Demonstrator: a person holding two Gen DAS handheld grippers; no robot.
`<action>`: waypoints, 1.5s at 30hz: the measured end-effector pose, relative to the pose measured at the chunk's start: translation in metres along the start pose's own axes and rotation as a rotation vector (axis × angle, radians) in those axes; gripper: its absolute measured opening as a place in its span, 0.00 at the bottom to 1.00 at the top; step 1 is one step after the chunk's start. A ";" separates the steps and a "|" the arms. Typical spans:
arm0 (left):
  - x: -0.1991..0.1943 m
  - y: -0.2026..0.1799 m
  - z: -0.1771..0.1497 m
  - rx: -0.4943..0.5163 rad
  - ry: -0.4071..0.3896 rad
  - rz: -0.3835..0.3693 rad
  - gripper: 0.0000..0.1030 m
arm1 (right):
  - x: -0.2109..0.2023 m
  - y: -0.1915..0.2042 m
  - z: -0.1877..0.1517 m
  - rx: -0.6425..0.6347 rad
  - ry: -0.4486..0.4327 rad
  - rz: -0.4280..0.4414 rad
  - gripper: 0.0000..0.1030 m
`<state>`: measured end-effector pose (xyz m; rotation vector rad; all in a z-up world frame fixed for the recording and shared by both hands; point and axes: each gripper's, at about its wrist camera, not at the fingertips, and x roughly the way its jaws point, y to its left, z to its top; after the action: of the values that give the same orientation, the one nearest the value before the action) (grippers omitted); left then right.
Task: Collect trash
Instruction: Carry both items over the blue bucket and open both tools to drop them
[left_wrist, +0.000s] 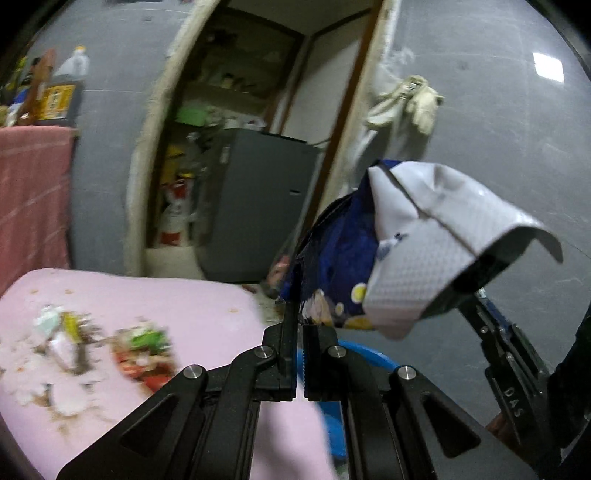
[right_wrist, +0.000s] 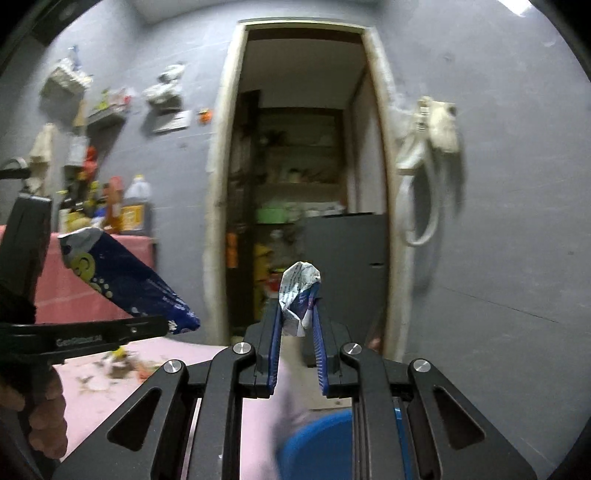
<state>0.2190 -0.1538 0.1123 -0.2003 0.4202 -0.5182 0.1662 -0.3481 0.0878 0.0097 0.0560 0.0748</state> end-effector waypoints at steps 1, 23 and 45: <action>0.008 -0.006 0.000 0.006 0.007 -0.016 0.00 | 0.002 -0.009 -0.003 0.016 0.012 -0.022 0.14; 0.144 -0.034 -0.066 0.052 0.327 -0.043 0.06 | 0.045 -0.109 -0.072 0.345 0.448 -0.132 0.24; 0.043 0.031 -0.029 -0.016 0.042 0.139 0.90 | 0.023 -0.046 -0.026 0.161 0.155 -0.051 0.93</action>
<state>0.2539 -0.1519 0.0632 -0.1745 0.4753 -0.3833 0.1910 -0.3923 0.0604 0.1637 0.2170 0.0197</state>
